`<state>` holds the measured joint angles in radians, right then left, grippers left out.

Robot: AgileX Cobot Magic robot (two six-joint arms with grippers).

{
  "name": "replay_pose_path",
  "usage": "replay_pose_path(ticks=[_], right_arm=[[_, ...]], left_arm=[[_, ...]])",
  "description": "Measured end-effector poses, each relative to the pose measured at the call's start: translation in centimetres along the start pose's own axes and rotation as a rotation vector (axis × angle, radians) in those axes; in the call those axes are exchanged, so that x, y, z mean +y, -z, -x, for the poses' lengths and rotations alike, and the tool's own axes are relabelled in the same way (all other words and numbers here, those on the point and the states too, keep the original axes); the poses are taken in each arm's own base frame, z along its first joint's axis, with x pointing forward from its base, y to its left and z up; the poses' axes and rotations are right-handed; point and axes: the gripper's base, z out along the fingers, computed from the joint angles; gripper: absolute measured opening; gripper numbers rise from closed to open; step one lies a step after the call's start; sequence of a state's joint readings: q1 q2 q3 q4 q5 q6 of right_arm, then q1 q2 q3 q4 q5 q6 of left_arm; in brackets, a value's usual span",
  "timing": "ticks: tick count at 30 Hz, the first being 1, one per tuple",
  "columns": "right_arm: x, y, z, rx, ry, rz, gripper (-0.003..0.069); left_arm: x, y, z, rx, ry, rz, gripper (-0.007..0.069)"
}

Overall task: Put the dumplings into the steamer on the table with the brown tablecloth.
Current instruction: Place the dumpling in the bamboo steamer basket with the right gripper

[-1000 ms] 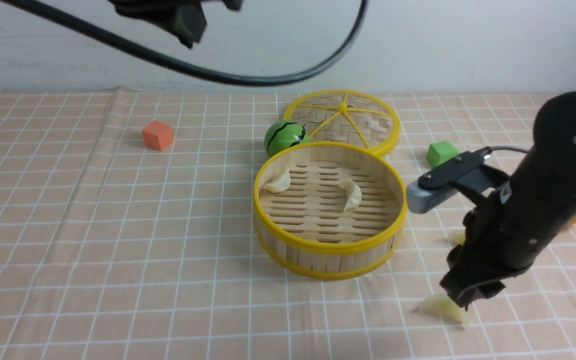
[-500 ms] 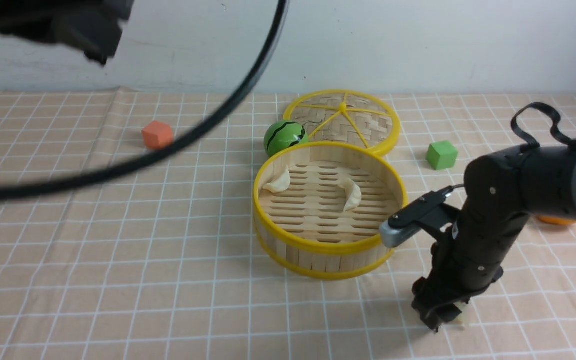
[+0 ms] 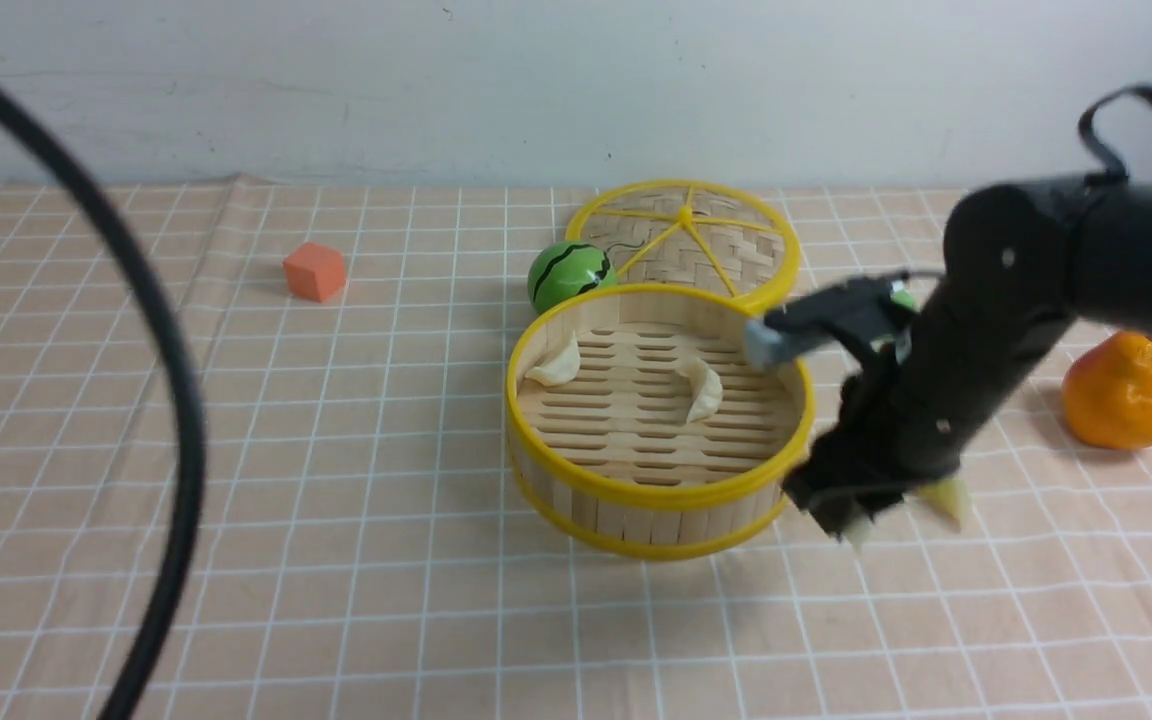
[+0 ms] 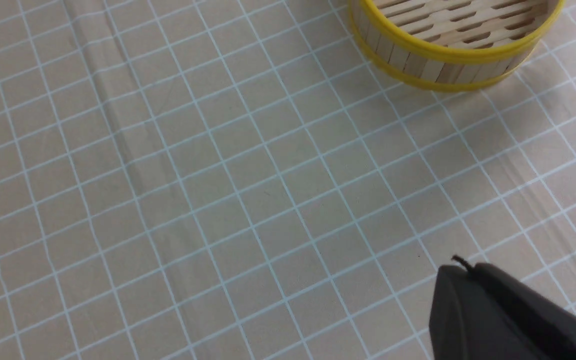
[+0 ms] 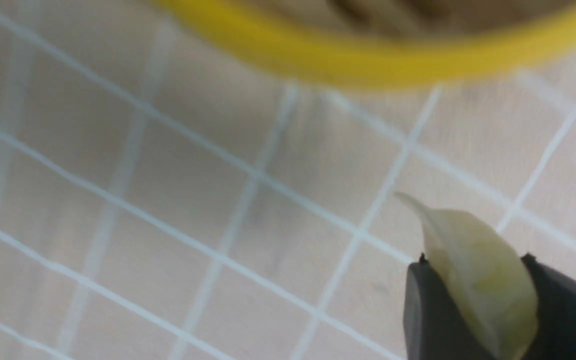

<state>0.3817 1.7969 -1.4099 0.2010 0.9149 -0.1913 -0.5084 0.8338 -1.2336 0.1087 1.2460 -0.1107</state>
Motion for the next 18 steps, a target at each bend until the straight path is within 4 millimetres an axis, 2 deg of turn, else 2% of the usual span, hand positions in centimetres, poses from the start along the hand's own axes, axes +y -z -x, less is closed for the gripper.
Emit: replay_pose_path(ticks=[1, 2, 4, 6, 8, 9, 13, 16, 18], right_arm=[[0.8, 1.0, 1.1, -0.046, 0.005, 0.022, 0.0218], [0.9, 1.0, 1.1, -0.046, 0.005, 0.026, 0.0218], [2.8, 2.5, 3.4, -0.13, 0.04, 0.063, 0.0218], [4.3, 2.2, 4.9, -0.148, 0.077, 0.082, 0.0218], [4.9, 1.8, 5.4, -0.146, 0.094, 0.085, 0.0218], [5.7, 0.7, 6.2, -0.14, 0.114, 0.083, 0.0218], [6.2, -2.8, 7.4, -0.093, 0.12, 0.042, 0.0218], [5.5, -5.9, 8.1, -0.057, 0.076, -0.021, 0.0218], [5.1, -7.1, 8.3, -0.043, 0.071, -0.05, 0.0218]], left_arm=[[0.1, 0.4, -0.3, -0.011, 0.001, -0.001, -0.0014], [0.1, 0.5, -0.4, -0.014, 0.002, -0.001, -0.0014], [0.2, 1.1, -0.8, -0.034, 0.004, -0.003, -0.0014], [0.2, 1.2, -1.0, -0.037, 0.004, -0.003, -0.0014], [0.2, 1.2, -1.0, -0.037, 0.004, -0.003, -0.0014], [0.2, 1.2, -1.0, -0.037, 0.004, -0.003, -0.0014], [0.2, 1.2, -1.0, -0.036, 0.004, -0.003, -0.0014], [0.2, 1.2, -1.0, -0.035, 0.004, -0.003, -0.0014], [0.2, 1.2, -1.0, -0.035, 0.004, -0.003, -0.0014]])
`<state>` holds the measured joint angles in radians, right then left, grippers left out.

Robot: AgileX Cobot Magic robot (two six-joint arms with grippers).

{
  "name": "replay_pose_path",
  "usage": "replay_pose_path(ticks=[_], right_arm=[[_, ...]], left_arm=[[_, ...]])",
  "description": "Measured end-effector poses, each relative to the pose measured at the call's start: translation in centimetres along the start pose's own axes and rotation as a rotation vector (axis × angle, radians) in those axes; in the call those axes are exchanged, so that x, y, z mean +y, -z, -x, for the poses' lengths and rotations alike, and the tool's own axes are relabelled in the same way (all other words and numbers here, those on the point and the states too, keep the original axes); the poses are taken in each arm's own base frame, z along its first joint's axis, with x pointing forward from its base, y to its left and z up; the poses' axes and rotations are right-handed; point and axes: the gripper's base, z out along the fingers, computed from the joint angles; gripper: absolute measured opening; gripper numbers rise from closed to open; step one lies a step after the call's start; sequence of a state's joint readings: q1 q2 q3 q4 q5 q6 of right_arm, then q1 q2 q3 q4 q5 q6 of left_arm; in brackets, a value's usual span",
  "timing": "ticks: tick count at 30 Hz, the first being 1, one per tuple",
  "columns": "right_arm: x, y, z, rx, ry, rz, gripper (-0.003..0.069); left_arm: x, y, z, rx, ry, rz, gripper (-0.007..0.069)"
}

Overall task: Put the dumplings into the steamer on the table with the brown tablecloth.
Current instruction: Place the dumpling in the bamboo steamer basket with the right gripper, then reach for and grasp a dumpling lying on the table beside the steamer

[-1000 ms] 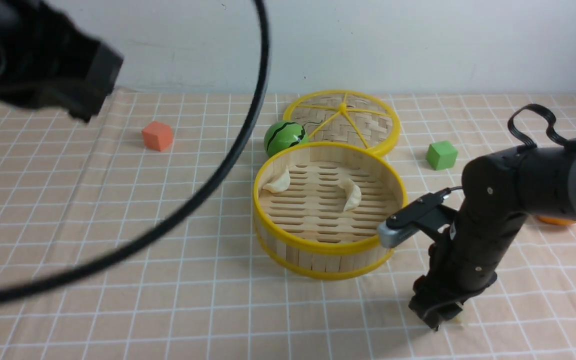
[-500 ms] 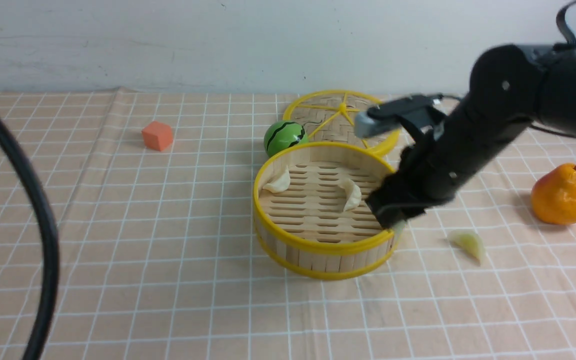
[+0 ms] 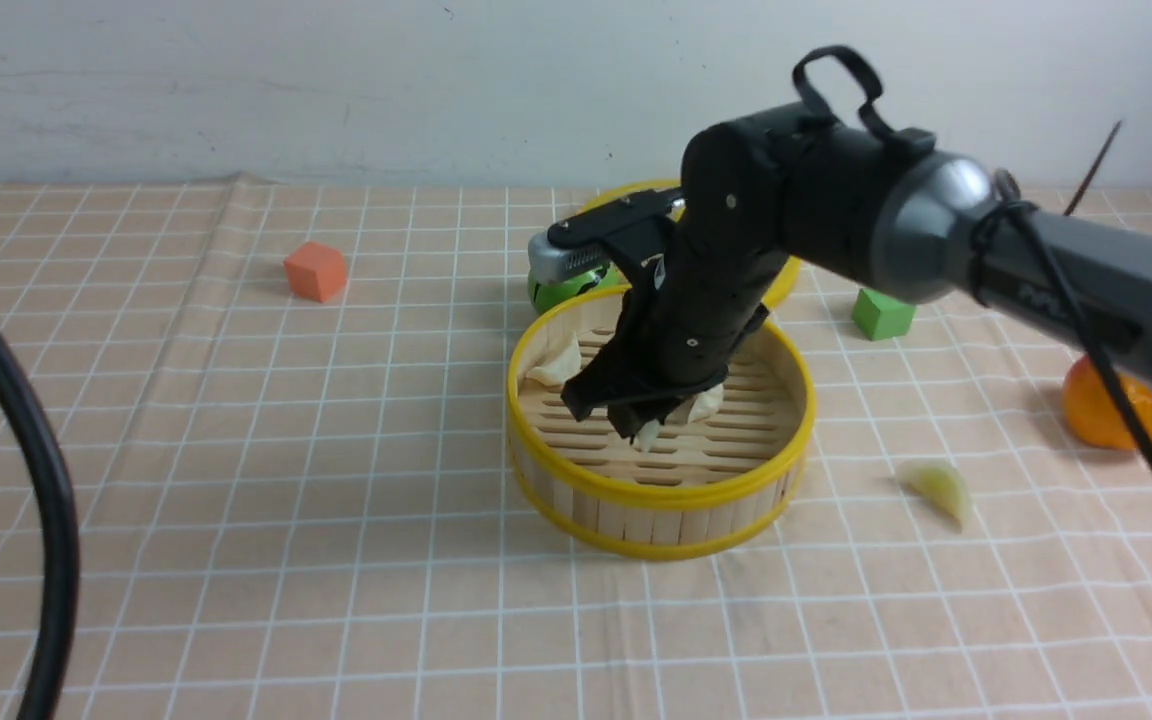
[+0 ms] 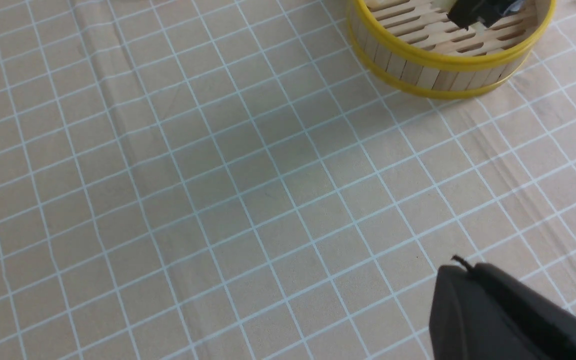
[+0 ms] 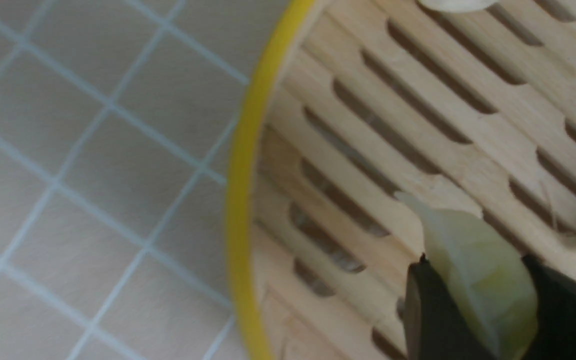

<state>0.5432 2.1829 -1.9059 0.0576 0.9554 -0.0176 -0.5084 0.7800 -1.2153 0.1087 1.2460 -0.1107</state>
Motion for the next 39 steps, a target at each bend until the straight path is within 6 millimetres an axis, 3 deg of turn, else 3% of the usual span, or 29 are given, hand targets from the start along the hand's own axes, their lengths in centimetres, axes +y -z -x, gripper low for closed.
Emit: replay_pose_path(ticks=[5, 9, 11, 15, 16, 21, 22, 25, 27, 33, 39], right_arm=[[-0.4, -2.3, -0.3, 0.044, -0.04, -0.023, 0.0227], [-0.3, -2.6, -0.6, 0.072, -0.051, -0.021, 0.0305], [-0.3, -2.0, -0.6, 0.084, -0.052, -0.021, 0.0384], [-0.3, 1.4, -0.2, 0.077, -0.034, -0.037, 0.0471], [-0.3, 1.7, -0.1, 0.08, -0.032, -0.038, 0.0474], [-1.6, 8.4, -0.1, 0.059, 0.046, -0.132, 0.0497], [-1.6, 8.4, -0.1, 0.059, 0.046, -0.132, 0.0497], [-4.8, 10.9, -0.6, 0.037, 0.01, -0.204, 0.0493], [-6.1, 11.0, -1.0, 0.05, -0.022, -0.212, 0.0491], [-13.1, 8.5, -5.0, 0.185, -0.243, -0.162, 0.0483], [-16.8, 4.9, -8.4, 0.225, -0.355, -0.138, 0.0483]], left_arm=[[0.0, 0.0, 0.0, 0.0, 0.0, 0.0, -0.0014], [0.0, 0.0, 0.0, 0.0, 0.0, 0.0, -0.0014], [0.0, 0.0, 0.0, 0.001, 0.0, 0.0, -0.0014], [0.0, 0.0, 0.0, 0.001, 0.0, 0.0, -0.0014], [0.0, 0.0, 0.0, 0.001, 0.0, 0.0, -0.0014], [0.0, 0.0, 0.0, 0.001, 0.0, 0.0, -0.0014], [0.0, 0.0, 0.0, 0.001, 0.0, 0.0, -0.0014], [0.0, 0.0, 0.0, 0.001, 0.0, 0.0, -0.0014], [0.0, 0.0, 0.0, 0.001, 0.0, 0.0, -0.0014], [0.0, -0.1, 0.0, 0.002, 0.0, 0.0, -0.0014], [0.0, -0.1, 0.0, 0.002, 0.0, 0.0, -0.0013]])
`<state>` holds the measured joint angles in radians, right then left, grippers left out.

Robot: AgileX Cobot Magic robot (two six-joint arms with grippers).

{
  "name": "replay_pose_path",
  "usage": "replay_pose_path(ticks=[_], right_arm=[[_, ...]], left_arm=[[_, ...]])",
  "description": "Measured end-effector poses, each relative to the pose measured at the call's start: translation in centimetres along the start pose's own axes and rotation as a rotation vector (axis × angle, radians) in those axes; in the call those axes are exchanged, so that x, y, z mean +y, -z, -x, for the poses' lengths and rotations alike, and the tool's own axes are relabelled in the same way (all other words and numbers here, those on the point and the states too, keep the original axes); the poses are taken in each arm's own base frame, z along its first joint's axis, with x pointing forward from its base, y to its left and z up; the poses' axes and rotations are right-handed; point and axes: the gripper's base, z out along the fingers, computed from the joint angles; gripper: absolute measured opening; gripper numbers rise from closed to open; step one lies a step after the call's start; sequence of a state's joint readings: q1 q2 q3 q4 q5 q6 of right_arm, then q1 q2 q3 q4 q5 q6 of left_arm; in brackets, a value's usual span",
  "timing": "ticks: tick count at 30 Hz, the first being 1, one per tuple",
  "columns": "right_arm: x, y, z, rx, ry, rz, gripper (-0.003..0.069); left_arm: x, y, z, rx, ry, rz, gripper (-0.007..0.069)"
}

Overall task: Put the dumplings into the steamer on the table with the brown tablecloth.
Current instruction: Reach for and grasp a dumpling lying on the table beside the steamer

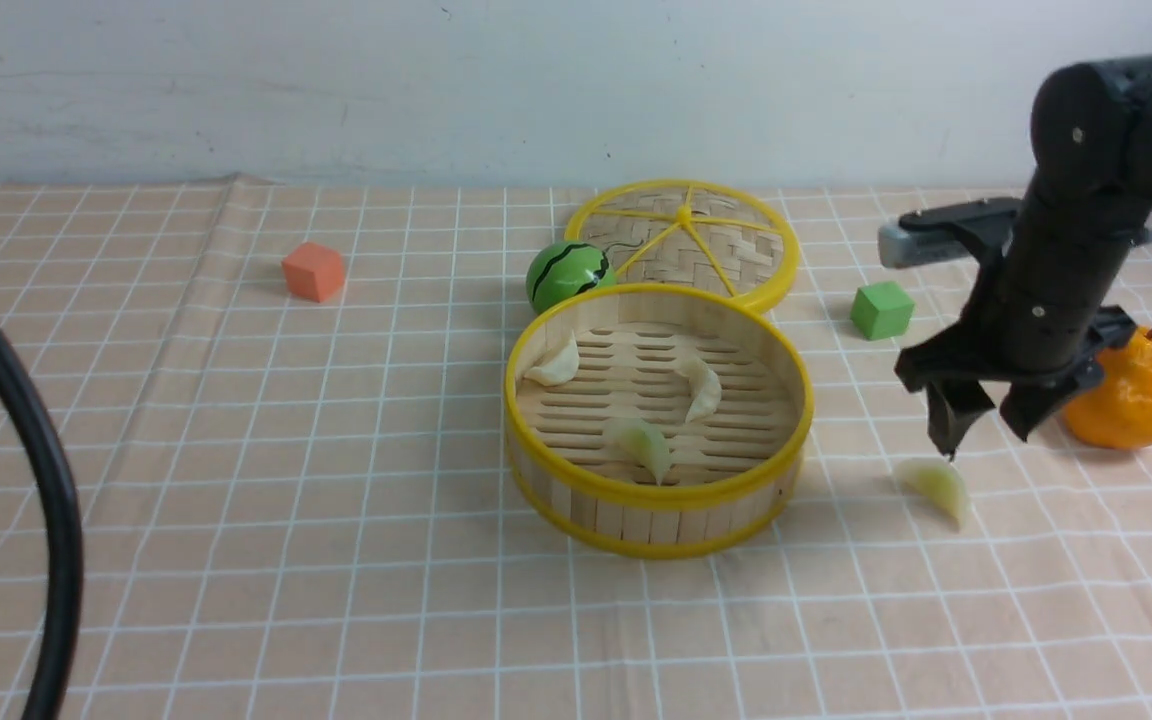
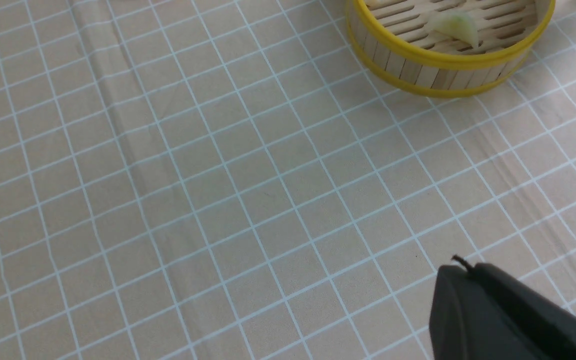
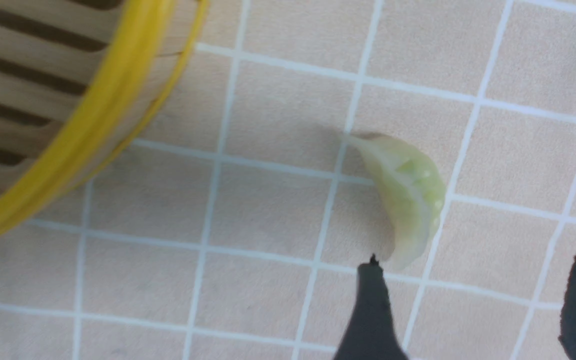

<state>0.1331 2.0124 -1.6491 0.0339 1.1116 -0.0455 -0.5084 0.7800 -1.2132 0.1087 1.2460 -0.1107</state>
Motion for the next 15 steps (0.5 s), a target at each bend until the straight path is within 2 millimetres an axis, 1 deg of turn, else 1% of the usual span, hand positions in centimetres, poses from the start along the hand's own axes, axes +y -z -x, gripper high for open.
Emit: replay_pose_path(ticks=[3, 9, 12, 15], right_arm=[[-0.2, -1.9, 0.1, -0.022, 0.002, -0.001, 0.0483], [-0.1, -4.5, 0.7, -0.038, -0.002, 0.011, 0.0468], [-0.1, -5.6, 0.6, -0.01, -0.006, 0.016, 0.044], [-0.1, -6.2, 0.5, 0.012, 0.0, 0.019, 0.037]], left_arm=[[0.0, 0.0, 0.0, 0.0, 0.0, 0.0, -0.0013], [0.0, 0.0, 0.0, 0.0, 0.003, 0.0, -0.0013], [0.0, 0.0, 0.0, 0.0, 0.007, 0.0, -0.0011], [0.0, 0.0, 0.0, 0.0, 0.013, 0.0, -0.0011]])
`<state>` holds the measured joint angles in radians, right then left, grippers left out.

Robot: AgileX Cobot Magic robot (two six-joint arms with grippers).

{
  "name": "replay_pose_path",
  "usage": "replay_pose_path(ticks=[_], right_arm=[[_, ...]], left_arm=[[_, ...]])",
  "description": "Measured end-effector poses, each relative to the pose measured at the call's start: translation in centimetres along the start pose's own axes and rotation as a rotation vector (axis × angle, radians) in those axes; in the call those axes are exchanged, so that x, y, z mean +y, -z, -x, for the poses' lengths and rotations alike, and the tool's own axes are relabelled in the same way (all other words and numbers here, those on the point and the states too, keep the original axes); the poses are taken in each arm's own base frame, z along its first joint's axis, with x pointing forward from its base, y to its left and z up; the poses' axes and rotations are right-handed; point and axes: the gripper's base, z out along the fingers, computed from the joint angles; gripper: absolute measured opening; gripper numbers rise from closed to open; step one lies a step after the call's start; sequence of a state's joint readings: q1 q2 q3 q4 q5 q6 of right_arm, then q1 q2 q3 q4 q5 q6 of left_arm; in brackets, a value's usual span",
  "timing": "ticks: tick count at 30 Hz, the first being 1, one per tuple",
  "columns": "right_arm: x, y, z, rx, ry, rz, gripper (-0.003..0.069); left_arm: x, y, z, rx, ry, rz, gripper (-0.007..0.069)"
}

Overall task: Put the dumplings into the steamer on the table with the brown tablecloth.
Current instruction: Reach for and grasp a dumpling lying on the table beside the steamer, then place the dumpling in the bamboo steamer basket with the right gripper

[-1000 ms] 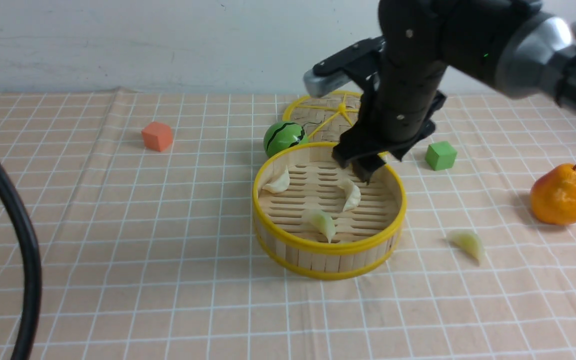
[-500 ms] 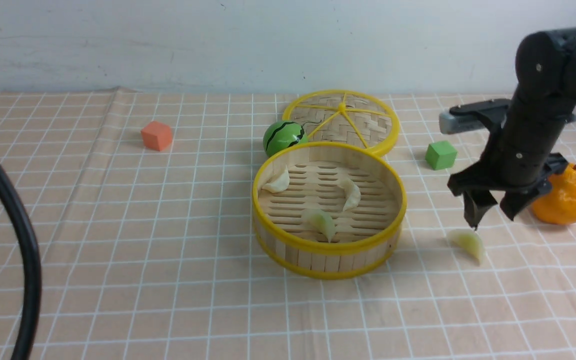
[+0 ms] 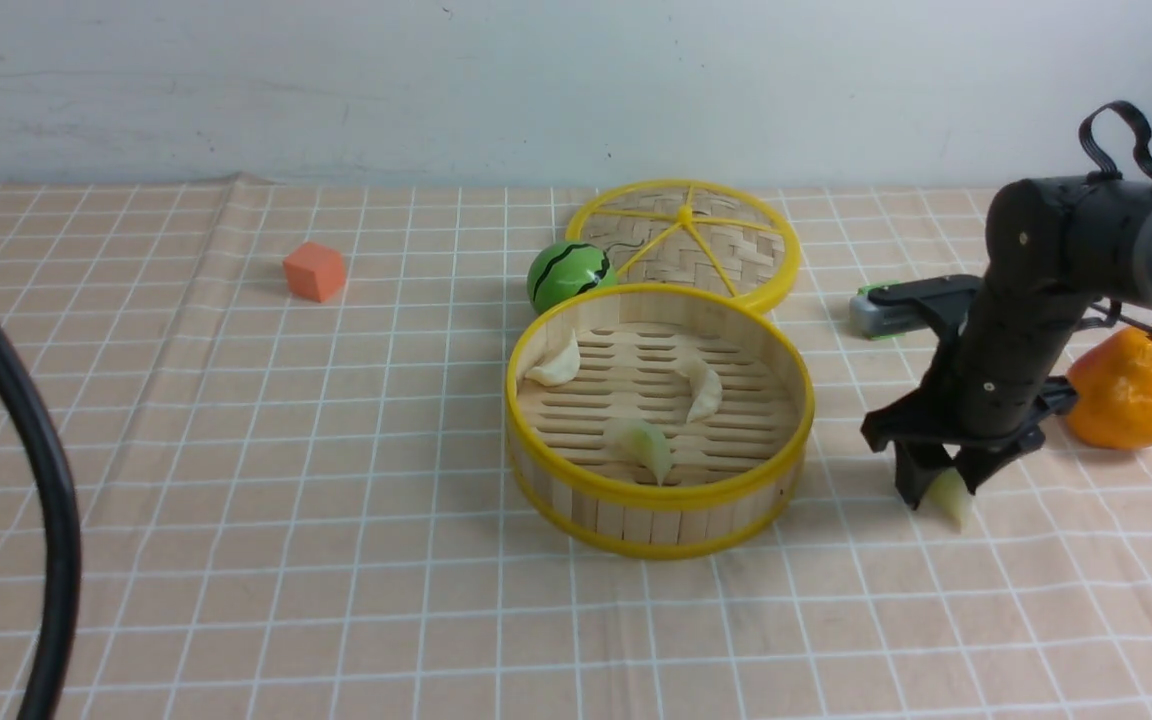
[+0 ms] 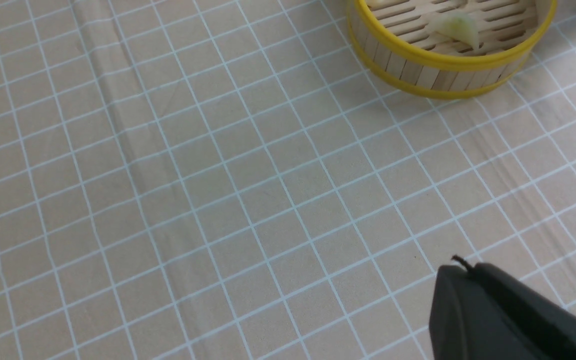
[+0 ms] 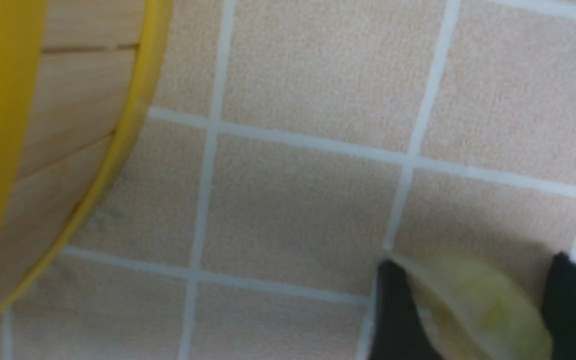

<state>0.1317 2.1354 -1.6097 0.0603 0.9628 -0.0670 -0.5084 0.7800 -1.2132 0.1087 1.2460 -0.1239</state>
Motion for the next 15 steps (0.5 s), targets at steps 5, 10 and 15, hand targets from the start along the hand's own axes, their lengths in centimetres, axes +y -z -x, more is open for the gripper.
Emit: replay_pose_path(ticks=[5, 10, 15], right_arm=[[0.1, 0.0, -0.1, 0.014, 0.013, 0.006, 0.0212], [0.2, 0.8, -0.2, 0.027, 0.016, 0.012, 0.0215], [3.2, 5.4, 1.0, -0.065, 0.061, 0.059, 0.0215]], left_arm=[[0.0, 0.0, 0.0, 0.0, 0.002, 0.0, -0.0008], [0.0, 0.0, 0.0, 0.0, 0.002, 0.0, -0.0003], [0.0, 0.0, 0.0, 0.0, 0.002, 0.0, 0.0]])
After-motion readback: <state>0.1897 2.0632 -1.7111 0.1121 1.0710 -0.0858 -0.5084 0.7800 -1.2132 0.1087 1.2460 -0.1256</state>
